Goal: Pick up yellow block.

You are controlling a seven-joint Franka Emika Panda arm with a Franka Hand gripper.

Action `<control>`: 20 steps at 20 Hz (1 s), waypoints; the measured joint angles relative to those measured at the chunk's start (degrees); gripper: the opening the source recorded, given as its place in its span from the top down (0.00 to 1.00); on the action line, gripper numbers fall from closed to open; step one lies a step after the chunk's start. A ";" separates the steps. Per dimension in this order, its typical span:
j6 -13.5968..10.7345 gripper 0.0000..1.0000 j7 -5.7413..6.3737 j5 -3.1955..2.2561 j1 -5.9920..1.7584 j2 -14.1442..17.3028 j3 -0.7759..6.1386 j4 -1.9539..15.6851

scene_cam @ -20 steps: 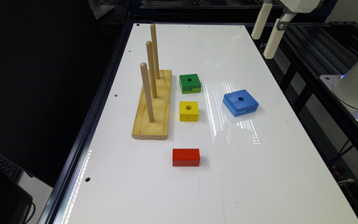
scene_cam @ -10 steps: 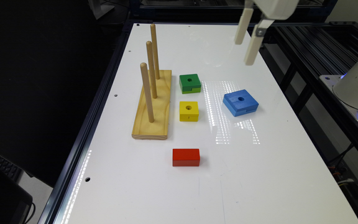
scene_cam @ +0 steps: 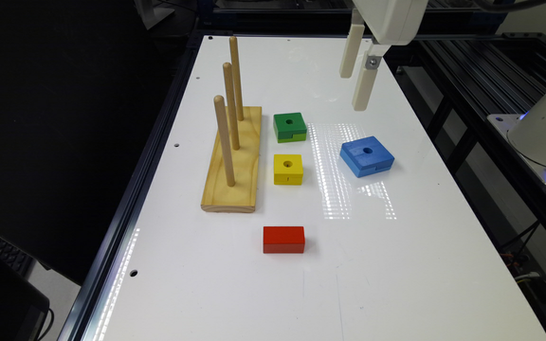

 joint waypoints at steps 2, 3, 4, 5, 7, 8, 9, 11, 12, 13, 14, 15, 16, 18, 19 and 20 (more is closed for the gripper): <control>0.00 0.00 0.02 0.00 0.01 0.00 0.06 0.00; 0.00 0.00 0.02 0.00 0.01 0.00 0.08 0.00; 0.00 0.00 0.03 0.00 0.01 0.00 0.10 0.00; 0.00 0.00 0.03 0.00 0.01 0.00 0.11 0.00; 0.00 0.00 0.04 0.00 0.02 0.00 0.16 0.01; 0.00 0.00 0.10 0.02 0.05 0.00 0.24 0.07; 0.00 0.00 0.29 0.05 0.06 0.00 0.46 0.24; 0.00 0.00 0.92 0.06 0.06 0.05 1.07 0.68; 0.00 0.00 1.21 0.06 0.05 0.12 1.37 0.91; 0.00 0.00 1.39 0.06 0.05 0.21 1.53 1.05; 0.00 0.00 1.52 0.06 0.04 0.39 1.62 1.29; 0.00 0.00 1.54 0.06 0.04 0.61 1.64 1.55; 0.00 0.00 1.56 0.06 0.03 0.82 1.64 1.79; 0.00 0.00 1.56 0.06 0.00 1.48 1.64 2.50; 0.00 0.00 1.57 0.06 0.00 1.88 1.64 2.91; 0.00 0.00 1.57 0.06 -0.01 2.27 1.64 3.30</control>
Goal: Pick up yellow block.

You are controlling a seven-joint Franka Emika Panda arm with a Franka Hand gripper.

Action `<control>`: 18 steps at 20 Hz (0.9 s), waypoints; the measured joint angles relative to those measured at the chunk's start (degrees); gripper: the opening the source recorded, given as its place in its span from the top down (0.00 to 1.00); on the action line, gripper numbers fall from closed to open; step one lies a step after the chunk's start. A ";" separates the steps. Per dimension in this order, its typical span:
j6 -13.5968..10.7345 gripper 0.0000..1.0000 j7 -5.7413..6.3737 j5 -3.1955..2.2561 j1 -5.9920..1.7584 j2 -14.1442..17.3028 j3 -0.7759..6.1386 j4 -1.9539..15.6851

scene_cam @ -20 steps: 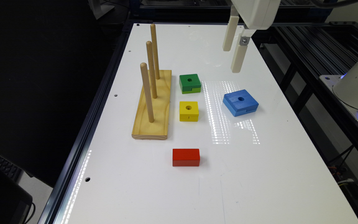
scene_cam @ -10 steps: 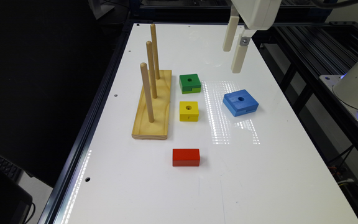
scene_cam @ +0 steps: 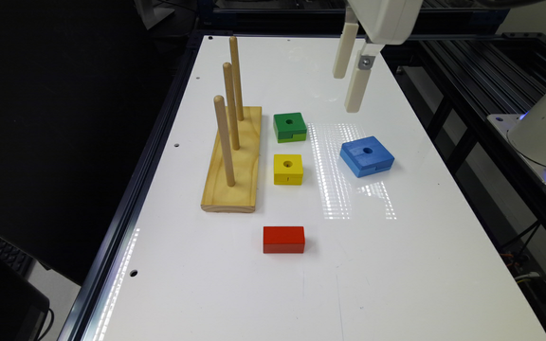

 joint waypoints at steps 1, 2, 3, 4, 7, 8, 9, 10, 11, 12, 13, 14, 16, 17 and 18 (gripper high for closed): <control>0.00 0.00 0.00 0.00 -0.01 0.40 0.00 0.40; 0.00 0.00 0.00 0.00 -0.05 0.88 0.00 0.88; 0.00 0.00 0.00 0.00 -0.10 1.30 0.00 1.35; 0.00 0.00 0.00 0.00 -0.16 1.80 0.00 1.90; 0.00 0.00 0.00 0.00 -0.37 3.74 0.00 4.02; 0.00 0.00 0.00 0.00 -0.47 4.40 0.00 4.71; 0.00 0.00 0.00 -0.02 -0.59 5.14 -0.01 5.39; 0.00 0.00 0.00 -0.02 -0.68 5.71 -0.01 5.91; 0.00 0.00 0.00 -0.03 -0.75 6.21 -0.01 6.37; 0.00 0.00 0.00 -0.03 -0.77 6.61 -0.01 6.71; 0.00 0.00 0.00 -0.03 -0.78 6.88 -0.01 6.96; 0.00 0.00 0.00 -0.03 -0.78 7.08 -0.01 7.13; 0.00 0.00 0.00 -0.03 -0.78 7.20 -0.01 7.20; 0.00 0.00 0.00 -0.03 -0.78 7.20 -0.01 7.20; 0.00 0.00 0.00 -0.03 -0.78 7.20 -0.01 7.20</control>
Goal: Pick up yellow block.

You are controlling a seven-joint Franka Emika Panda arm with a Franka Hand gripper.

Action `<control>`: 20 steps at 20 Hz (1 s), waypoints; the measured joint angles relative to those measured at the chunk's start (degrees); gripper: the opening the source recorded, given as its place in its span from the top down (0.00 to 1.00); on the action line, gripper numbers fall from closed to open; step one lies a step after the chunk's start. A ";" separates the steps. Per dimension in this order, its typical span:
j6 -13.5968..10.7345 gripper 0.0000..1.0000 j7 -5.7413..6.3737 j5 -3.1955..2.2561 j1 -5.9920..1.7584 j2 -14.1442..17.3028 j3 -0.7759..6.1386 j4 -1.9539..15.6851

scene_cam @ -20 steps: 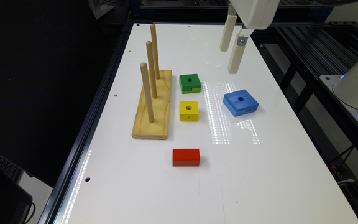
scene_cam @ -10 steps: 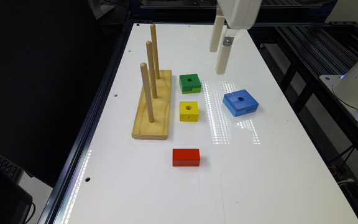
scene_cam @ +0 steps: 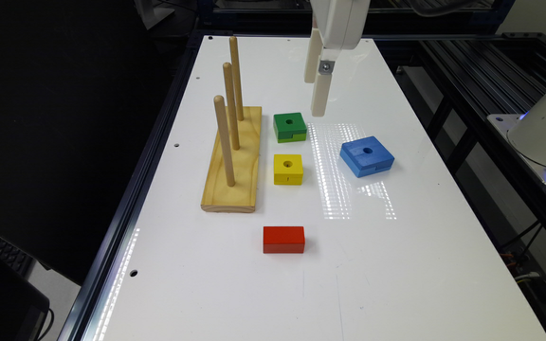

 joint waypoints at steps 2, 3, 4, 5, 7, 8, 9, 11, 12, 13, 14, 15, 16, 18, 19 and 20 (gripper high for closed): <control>0.00 0.00 0.00 0.00 0.00 0.00 0.00 0.00; 0.00 0.00 0.00 0.00 0.00 0.00 0.00 0.01; 0.00 0.00 0.00 0.00 0.00 0.01 0.00 0.08; 0.00 0.00 0.00 0.00 -0.01 0.02 0.00 0.17; 0.00 0.00 0.00 0.00 -0.03 0.06 0.00 0.34; 0.00 0.00 0.00 0.00 -0.03 0.08 0.00 0.40; 0.00 0.00 0.00 0.00 -0.04 0.09 0.00 0.46; 0.00 0.00 0.00 0.00 -0.04 0.09 0.00 0.49; 0.00 0.00 0.00 0.00 -0.04 0.13 0.00 0.48; 0.00 0.00 0.00 0.00 -0.05 0.30 0.00 0.49; 0.04 0.00 0.00 0.00 -0.05 0.73 0.00 0.48; 0.48 0.00 0.00 0.00 -0.06 1.50 0.00 0.48; 1.16 0.00 0.00 -0.01 -0.06 2.38 0.00 0.48; 3.26 0.00 0.00 -0.06 -0.09 4.69 -0.01 0.50; 4.21 0.00 0.00 -0.08 -0.11 5.68 -0.01 0.52; 4.96 0.00 0.00 -0.10 -0.13 6.50 -0.01 0.57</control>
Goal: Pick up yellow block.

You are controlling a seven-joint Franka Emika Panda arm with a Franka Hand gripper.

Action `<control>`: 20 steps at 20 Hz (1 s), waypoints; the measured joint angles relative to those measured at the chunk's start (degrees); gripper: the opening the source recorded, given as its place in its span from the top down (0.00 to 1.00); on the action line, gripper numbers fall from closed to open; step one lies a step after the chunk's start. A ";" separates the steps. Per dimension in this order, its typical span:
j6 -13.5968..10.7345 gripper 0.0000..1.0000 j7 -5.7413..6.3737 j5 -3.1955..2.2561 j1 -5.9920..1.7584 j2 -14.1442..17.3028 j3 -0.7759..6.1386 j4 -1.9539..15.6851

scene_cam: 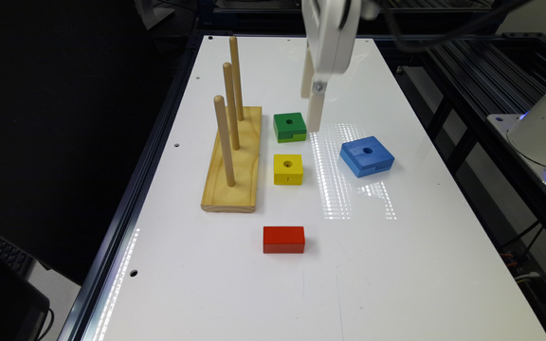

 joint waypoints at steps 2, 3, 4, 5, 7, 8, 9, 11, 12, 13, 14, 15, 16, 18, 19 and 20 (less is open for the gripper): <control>0.88 0.00 0.00 -0.01 -0.04 1.06 0.00 0.16; 0.91 0.00 0.00 -0.01 -0.05 1.18 0.00 0.23; 0.91 0.00 0.00 -0.01 -0.06 1.16 0.00 0.30; 0.90 0.00 0.00 -0.01 -0.07 1.16 0.00 0.45; 0.84 0.00 0.00 -0.01 -0.07 1.17 0.00 0.88; 0.82 0.00 0.00 -0.01 -0.07 1.17 0.00 1.03; 0.82 0.00 0.00 -0.01 -0.08 1.17 0.00 1.12; 0.82 0.00 0.00 -0.01 -0.08 1.18 0.00 1.27; 0.83 0.00 0.00 -0.01 -0.08 1.19 0.00 1.33; 0.83 0.00 0.00 -0.01 -0.08 1.23 0.00 1.37; 0.87 0.00 0.00 -0.01 -0.09 1.45 -0.01 1.38; 1.00 0.00 0.00 -0.01 -0.09 1.83 -0.01 1.39; 1.40 0.00 0.00 -0.02 -0.09 2.47 -0.01 1.41; 2.78 0.00 0.00 -0.07 -0.09 4.10 -0.02 1.43; 3.60 0.00 0.00 -0.10 -0.09 4.98 -0.04 1.46; 4.34 0.00 0.00 -0.11 -0.09 5.78 -0.06 1.53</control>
